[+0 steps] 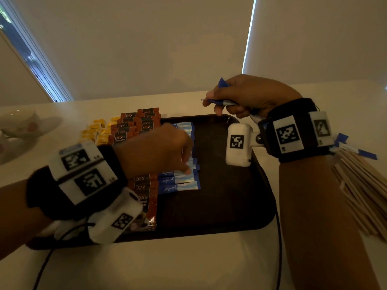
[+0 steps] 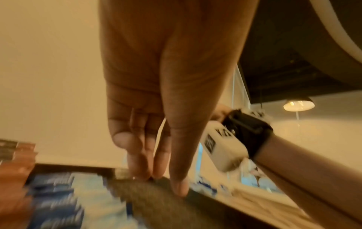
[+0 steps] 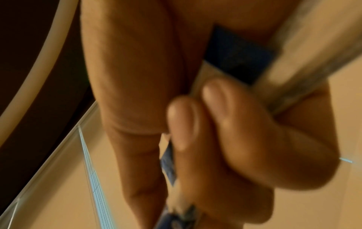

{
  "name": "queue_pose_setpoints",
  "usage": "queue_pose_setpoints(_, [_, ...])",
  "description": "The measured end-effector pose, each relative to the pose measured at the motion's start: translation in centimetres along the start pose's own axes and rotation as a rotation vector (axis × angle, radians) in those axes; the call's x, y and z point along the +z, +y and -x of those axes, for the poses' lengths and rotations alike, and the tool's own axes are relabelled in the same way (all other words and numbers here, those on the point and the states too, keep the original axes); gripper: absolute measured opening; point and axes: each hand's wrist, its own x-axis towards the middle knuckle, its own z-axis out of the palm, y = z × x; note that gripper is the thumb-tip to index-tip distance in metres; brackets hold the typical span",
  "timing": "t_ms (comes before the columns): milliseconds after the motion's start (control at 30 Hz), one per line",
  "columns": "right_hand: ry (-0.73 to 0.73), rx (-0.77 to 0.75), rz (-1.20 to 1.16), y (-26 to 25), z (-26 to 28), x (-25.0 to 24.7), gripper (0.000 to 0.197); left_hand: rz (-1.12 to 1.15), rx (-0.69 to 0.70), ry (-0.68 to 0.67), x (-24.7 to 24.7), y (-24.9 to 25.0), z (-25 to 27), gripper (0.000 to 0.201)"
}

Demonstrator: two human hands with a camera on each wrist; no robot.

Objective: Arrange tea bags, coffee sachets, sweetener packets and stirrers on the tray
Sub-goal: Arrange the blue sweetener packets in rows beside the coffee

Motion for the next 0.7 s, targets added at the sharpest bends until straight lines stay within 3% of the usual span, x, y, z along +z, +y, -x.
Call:
queue_pose_setpoints(100, [-0.060, -0.011, -0.006, -0.5, -0.1, 0.7, 0.022, 0.236, -0.131, 0.338, -3.5, -0.5, -0.1, 0.025])
queue_pose_setpoints(167, [-0.092, -0.023, 0.000, -0.9, -0.2, 1.4, 0.023, 0.477, -0.175, 0.473, -4.4, -0.9, -0.4, 0.029])
queue_pose_setpoints(300, [-0.175, -0.113, 0.041, -1.3, -0.2, 2.3, 0.010, 1.014, -0.213, 0.424, -3.7, -0.8, -1.3, 0.027])
queue_pose_setpoints(400, [-0.163, -0.134, 0.042, -1.3, -0.1, 2.2, 0.016, 1.366, -0.239, 0.357, -3.8, -0.8, -1.2, 0.027])
queue_pose_setpoints(533, [-0.127, -0.160, 0.075, -1.1, 0.1, 2.0, 0.019, 1.413, -0.247, 0.255, -4.3, -0.9, -0.9, 0.040])
queue_pose_setpoints(700, [-0.129, -0.177, 0.117, -1.3, 0.4, 2.0, 0.010, 1.350, -0.274, 0.303, -4.5, -1.8, -0.4, 0.026])
